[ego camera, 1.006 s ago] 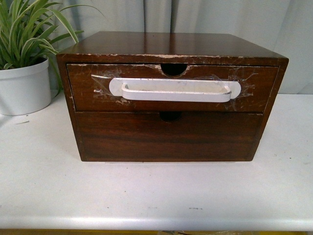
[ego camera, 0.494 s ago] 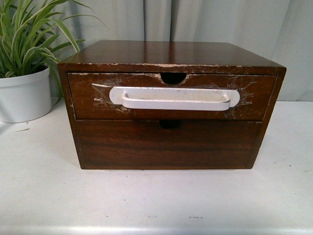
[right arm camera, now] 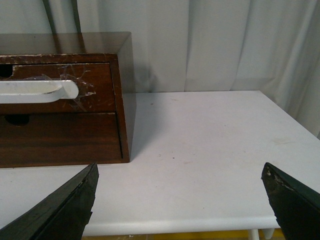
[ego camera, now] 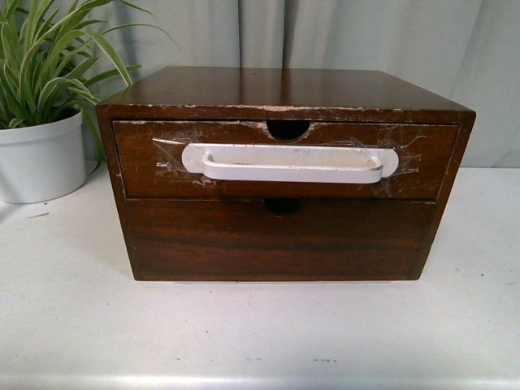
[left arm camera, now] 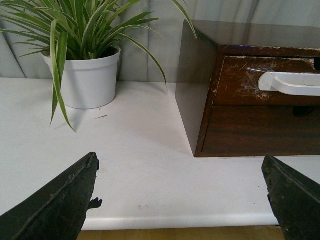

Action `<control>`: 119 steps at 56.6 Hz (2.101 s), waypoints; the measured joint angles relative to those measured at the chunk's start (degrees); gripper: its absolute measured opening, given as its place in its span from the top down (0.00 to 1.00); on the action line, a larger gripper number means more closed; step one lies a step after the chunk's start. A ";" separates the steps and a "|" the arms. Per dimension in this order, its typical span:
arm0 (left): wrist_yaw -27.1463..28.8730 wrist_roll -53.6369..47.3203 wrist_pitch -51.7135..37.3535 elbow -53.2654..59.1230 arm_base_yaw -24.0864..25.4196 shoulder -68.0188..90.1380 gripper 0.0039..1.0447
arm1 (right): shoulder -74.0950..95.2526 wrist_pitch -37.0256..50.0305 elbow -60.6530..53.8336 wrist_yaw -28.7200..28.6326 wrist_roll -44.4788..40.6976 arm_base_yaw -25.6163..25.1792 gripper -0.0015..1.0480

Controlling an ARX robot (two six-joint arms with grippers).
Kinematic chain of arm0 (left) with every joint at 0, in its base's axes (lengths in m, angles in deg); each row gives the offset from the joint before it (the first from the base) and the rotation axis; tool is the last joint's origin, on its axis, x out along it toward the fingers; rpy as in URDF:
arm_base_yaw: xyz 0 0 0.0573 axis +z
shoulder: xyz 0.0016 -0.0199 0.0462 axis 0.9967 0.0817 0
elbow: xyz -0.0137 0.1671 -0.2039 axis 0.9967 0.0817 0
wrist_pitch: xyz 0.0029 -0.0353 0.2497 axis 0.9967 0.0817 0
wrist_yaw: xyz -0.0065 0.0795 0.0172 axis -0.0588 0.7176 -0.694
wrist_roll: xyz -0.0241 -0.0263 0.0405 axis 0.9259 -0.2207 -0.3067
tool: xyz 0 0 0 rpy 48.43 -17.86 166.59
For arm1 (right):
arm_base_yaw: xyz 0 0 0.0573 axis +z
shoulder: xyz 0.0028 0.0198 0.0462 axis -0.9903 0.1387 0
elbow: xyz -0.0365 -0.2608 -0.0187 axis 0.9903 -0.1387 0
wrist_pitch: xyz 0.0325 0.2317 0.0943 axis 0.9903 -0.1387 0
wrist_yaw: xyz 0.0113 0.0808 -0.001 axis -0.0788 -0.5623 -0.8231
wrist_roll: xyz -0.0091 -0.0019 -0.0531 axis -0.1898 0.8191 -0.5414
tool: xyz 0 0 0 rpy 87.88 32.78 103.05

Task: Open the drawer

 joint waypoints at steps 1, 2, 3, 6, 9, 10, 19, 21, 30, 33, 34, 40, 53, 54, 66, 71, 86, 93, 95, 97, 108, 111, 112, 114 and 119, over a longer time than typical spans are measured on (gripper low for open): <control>0.00 0.00 0.00 0.00 0.00 0.00 0.06 | 0.00 0.00 0.00 0.00 0.00 0.00 0.09; 0.00 0.00 0.00 0.00 0.00 0.00 0.06 | 0.00 0.00 0.00 0.00 0.00 0.00 0.09; 0.00 0.00 0.00 0.00 0.00 0.00 0.06 | 0.00 0.00 0.00 0.00 0.00 0.00 0.09; 0.00 0.00 0.00 0.00 0.00 0.00 0.06 | 0.00 0.00 0.00 0.00 0.00 0.00 0.09; 0.00 0.00 0.00 0.00 0.00 0.00 0.06 | 0.00 0.00 0.00 0.00 0.00 0.00 0.09; 0.00 0.00 0.00 0.00 0.00 0.00 0.06 | 0.00 0.00 0.00 0.00 0.00 0.00 0.09; -0.02 0.00 0.00 0.00 0.00 0.00 0.06 | 0.00 0.00 0.00 0.00 0.00 0.00 0.09; 0.00 0.00 0.00 0.00 0.00 0.00 0.06 | 0.00 0.00 0.00 0.00 0.00 0.00 0.09; 0.00 0.00 0.00 0.00 0.00 0.00 0.06 | 0.00 0.00 0.00 0.00 0.00 0.00 0.09; 0.00 0.00 0.00 0.00 0.00 0.00 0.06 | 0.00 0.00 0.00 0.00 0.00 0.00 0.09; -0.02 0.00 0.00 0.00 0.00 0.00 0.06 | 0.00 0.00 0.00 0.00 0.00 0.00 0.09; -1.84 1.07 0.76 -0.20 0.55 0.50 0.06 | 1.27 -1.92 0.57 8.00 2.40 2.43 0.09; -14.84 -2.64 -0.72 -4.35 1.36 11.89 0.06 | 13.66 -1.55 8.26 6.45 -1.75 5.22 0.09; -16.35 -4.31 -1.27 -4.83 1.31 13.38 0.06 | 15.12 -1.66 9.27 4.92 -2.69 5.11 0.09; -29.05 -22.43 -3.19 -11.19 0.79 31.89 0.06 | 31.28 -5.11 18.91 -7.21 -14.34 5.46 0.09; -33.33 -30.77 -0.96 -14.99 0.76 38.77 0.06 | 36.81 -7.93 23.52 -10.75 -18.84 5.55 0.09; -37.88 -51.21 10.58 -31.10 -1.03 55.65 0.06 | 50.99 -17.92 37.44 -14.91 -31.52 6.51 0.09; -38.32 -55.45 13.92 -38.21 -2.62 60.89 0.06 | 55.39 -21.97 43.04 -15.67 -35.56 7.41 0.09; -38.73 -56.15 15.23 -40.50 -3.10 62.45 0.06 | 56.61 -23.28 44.76 -16.15 -36.76 7.69 0.09; -39.04 -56.57 15.93 -42.05 -3.45 63.56 0.06 | 57.48 -24.13 45.99 -16.35 -37.57 7.96 0.09; -39.50 -57.20 18.43 -48.81 -6.34 69.13 0.06 | 62.99 -28.44 52.09 -16.09 -41.92 10.49 0.09; -39.30 -57.16 18.38 -50.18 -7.48 70.60 0.06 | 64.87 -29.14 53.59 -15.98 -42.71 11.41 0.09; -39.26 -57.16 18.36 -50.38 -7.67 70.82 0.06 | 65.18 -29.18 53.86 -15.87 -42.84 11.54 0.09; -38.97 -57.05 18.12 -51.01 -8.44 71.69 0.06 | 66.38 -29.20 54.69 -15.37 -43.28 12.11 0.09; -38.18 -56.78 17.86 -52.37 -10.21 73.37 0.06 | 68.98 -29.22 56.26 -14.95 -43.65 13.25 0.09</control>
